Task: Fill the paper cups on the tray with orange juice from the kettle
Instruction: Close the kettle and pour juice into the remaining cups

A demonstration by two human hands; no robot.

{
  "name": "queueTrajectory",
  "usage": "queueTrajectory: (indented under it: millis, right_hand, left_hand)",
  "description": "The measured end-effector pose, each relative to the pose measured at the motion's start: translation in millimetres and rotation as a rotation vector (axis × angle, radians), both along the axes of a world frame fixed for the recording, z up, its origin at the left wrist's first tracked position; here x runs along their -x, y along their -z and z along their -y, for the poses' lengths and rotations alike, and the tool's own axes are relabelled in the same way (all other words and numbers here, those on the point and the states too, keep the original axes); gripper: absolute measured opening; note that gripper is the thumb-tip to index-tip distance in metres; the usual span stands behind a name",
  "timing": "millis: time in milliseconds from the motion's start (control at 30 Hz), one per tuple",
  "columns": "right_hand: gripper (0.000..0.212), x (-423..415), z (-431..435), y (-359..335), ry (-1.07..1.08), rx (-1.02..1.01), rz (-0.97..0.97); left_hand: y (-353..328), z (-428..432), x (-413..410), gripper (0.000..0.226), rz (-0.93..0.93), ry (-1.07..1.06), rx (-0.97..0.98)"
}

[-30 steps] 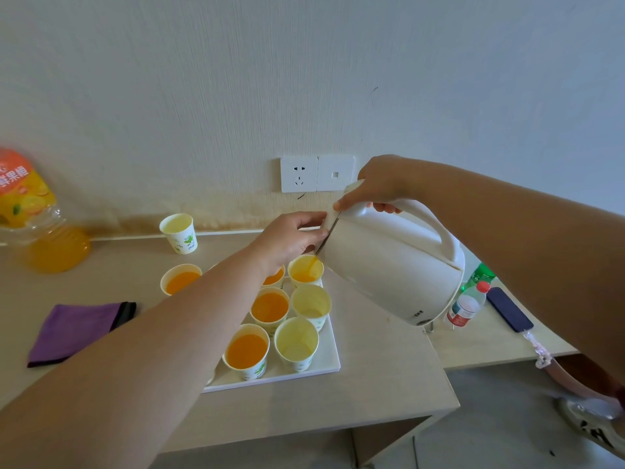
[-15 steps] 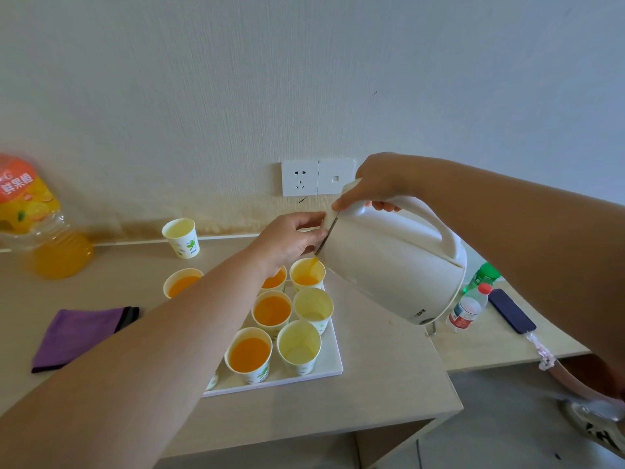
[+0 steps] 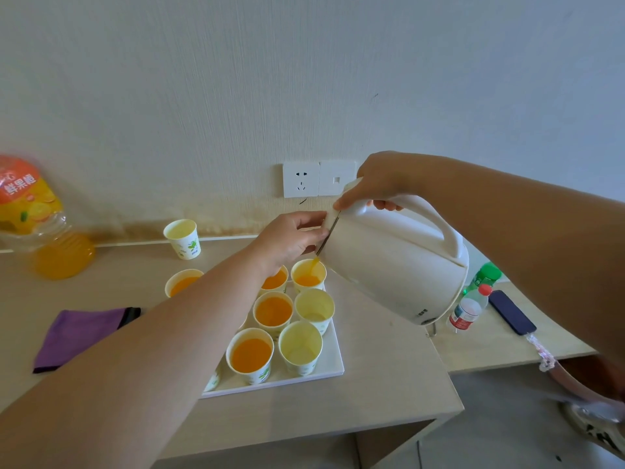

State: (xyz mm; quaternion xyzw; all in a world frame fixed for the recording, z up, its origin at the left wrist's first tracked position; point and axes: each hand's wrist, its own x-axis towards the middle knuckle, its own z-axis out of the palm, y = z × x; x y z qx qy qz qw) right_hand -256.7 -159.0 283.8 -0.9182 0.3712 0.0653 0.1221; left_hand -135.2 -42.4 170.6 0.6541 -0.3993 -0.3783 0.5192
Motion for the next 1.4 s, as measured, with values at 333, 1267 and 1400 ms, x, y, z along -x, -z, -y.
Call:
queueTrajectory:
  millis: [333, 1267, 1400]
  right_hand:
    - [0.048, -2, -2, -9, 0.003, 0.005, -0.006]
    - [0.047, -7, -4, -13, -0.014, 0.022, -0.058]
    - [0.047, -9, -5, -15, -0.021, 0.036, -0.067]
  left_hand:
    - [-9, -3, 1, 0.039, 0.003, 0.006, 0.016]
    - [-13, -7, 1, 0.037, -0.004, 0.007, 0.033]
    - [-14, -7, 2, 0.038, 0.008, 0.001, 0.034]
